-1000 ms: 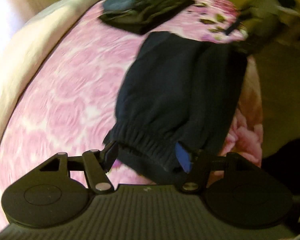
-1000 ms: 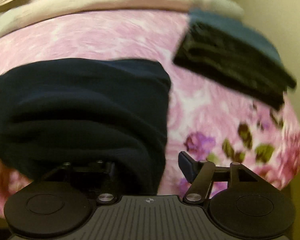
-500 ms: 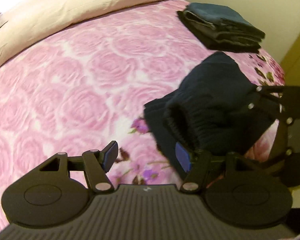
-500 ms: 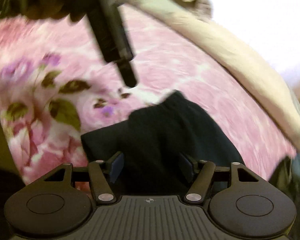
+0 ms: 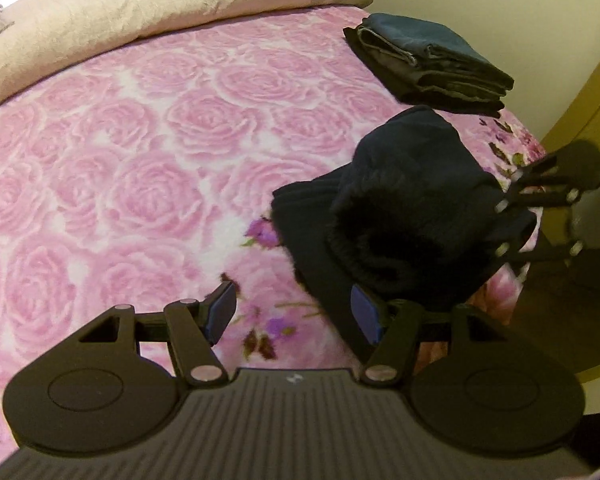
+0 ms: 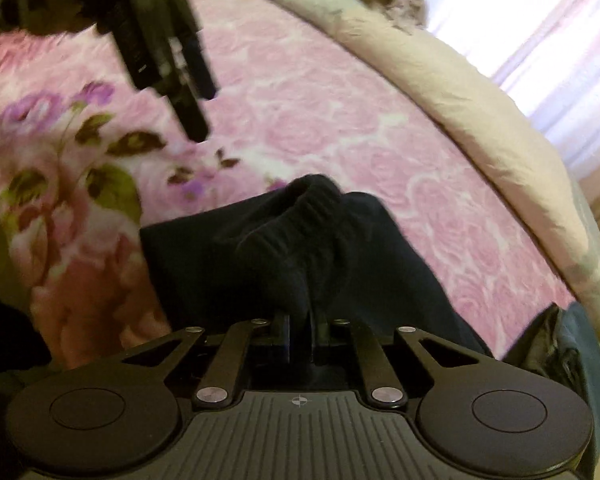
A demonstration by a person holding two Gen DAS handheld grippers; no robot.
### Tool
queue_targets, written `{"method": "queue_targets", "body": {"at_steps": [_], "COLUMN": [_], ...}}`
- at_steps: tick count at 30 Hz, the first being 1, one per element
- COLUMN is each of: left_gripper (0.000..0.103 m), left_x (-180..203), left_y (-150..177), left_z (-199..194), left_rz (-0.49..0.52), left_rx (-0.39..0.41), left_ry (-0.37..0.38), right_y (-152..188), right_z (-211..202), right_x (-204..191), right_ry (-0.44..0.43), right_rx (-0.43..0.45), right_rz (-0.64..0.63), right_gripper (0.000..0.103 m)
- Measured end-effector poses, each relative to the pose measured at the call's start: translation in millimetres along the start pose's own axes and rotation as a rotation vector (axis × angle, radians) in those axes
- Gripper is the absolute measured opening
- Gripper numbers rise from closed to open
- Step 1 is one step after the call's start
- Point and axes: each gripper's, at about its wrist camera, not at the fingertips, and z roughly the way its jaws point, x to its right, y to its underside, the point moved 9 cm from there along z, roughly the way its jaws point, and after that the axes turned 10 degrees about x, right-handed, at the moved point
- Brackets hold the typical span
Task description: Fold clothes
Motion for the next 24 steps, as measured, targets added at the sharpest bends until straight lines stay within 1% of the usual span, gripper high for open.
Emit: {"method": "queue_targets", "body": {"at_steps": [3,5,7,8,9,11,14,17,19,21,22,23,24], "left_gripper": [0.060,0.060,0.060,0.060,0.060,0.060,0.061,0.061,0.061,0.061,0.061,0.061,0.061], "left_x": [2.7,3.6,2.9,1.9,0.6,-3.3,-9.7,-14.3,-16.6,-18.5,-19.0,-19.9,-20.2], "left_y": [0.8,0.1,-0.4,-0.5,-0.1,1.1,4.1,8.4,10.7,13.0,14.2,15.6,16.3], "left_z": [5.8,6.5,5.5,5.0,4.6,3.9,4.2,4.1,3.3,1.0,-0.2,-2.0,-4.4], "left_rz": [-0.004,-0.003,-0.005,-0.006,-0.007,-0.011,-0.019,-0.012,-0.009,-0.005,-0.005,-0.005,-0.005], "left_rx": [-0.006,-0.008,-0.009,-0.010,-0.012,-0.015,-0.021,-0.028,-0.031,-0.032,-0.033,-0.036,-0.036], "left_ry": [0.008,0.008,0.007,0.005,0.003,-0.003,-0.010,-0.011,-0.011,-0.007,-0.006,-0.006,-0.004], "right_y": [2.5,3.2,2.5,1.3,-0.3,-5.7,-15.0,-21.1,-22.3,-21.7,-21.4,-20.1,-18.9], "right_z": [25.5,41.0,39.4,36.4,30.9,18.7,15.5,35.0,51.4,62.9,68.5,70.6,72.4], "right_x": [-20.7,-29.5,-27.9,-26.4,-25.6,-25.7,-38.1,-48.2,-45.3,-43.1,-42.0,-40.7,-39.3], "right_ry": [-0.033,-0.037,-0.021,-0.012,-0.003,0.031,0.024,0.043,0.087,0.109,0.120,0.113,0.106], "right_rx": [-0.013,-0.036,-0.041,-0.041,-0.033,-0.002,0.027,0.017,0.005,-0.006,-0.012,-0.014,-0.017], "right_rz": [-0.041,-0.053,-0.035,-0.022,-0.013,-0.003,0.012,0.027,0.040,0.018,0.007,0.002,-0.004], "right_gripper": [0.008,0.008,0.013,0.020,0.043,0.067,0.067,0.067,0.067,0.066,0.061,0.045,0.038]}}
